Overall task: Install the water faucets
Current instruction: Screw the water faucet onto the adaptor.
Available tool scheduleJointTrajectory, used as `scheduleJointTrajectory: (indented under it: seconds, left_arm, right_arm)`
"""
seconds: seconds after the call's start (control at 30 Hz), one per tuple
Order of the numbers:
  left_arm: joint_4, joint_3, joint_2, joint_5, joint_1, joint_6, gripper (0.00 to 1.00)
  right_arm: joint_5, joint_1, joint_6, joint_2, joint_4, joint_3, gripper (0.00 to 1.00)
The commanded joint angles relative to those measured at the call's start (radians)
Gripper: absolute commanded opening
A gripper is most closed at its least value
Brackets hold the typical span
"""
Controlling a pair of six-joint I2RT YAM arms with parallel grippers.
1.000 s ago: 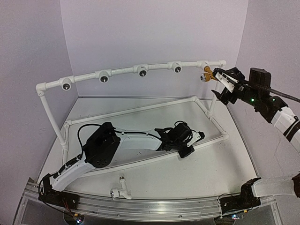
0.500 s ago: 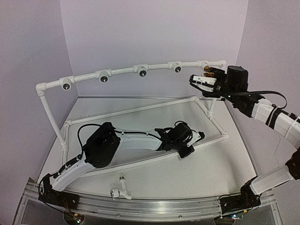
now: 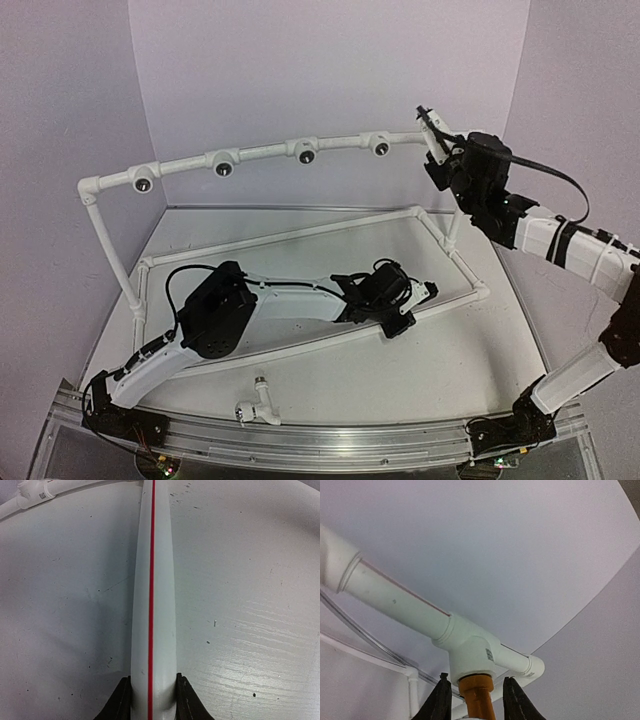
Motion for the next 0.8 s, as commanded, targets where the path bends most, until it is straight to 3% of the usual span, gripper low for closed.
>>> scheduleJointTrajectory:
  seconds: [0.0,0.13,0.27,0.4,0.67,0.73,0.77]
  left_arm:
    - [-0.383,-0.098,0.146,0.108,-0.063,0.024,0.0]
    - [-0.382,-0.1,0.144,0.109,-0.064,0.024,0.0]
    - [-0.382,-0.103,0.144,0.11,-0.063,0.023,0.0]
    - [-0.381,-0.102,0.144,0.114,-0.061,0.024,0.0]
    - [-0.383,-0.102,0.144,0.112,-0.061,0.024,0.0]
    - [-0.382,-0.101,0.144,0.112,-0.061,0.024,0.0]
    - [-0.382,-0.099,0.145,0.112,-0.061,0.024,0.0]
  right_arm:
    - [0.049,-0.091,0.722,-0.069,-0.262,0.095,0.0]
    - [-0.219,-0.218,1.203,-0.106,-0.441,0.112,0.0]
    - [-0.383,-0.289,1.397,-0.129,-0.472,0.105,0.0]
    - [-0.392,-0.296,1.328,-0.136,-0.477,0.104,0.0]
    - [-0.462,-0.296,0.98,-0.145,-0.456,0.091,0.0]
    - [-0.456,-0.295,0.934,-0.146,-0.454,0.104,0.03]
    - [-0.457,-0.295,0.917,-0.149,-0.454,0.111,0.1]
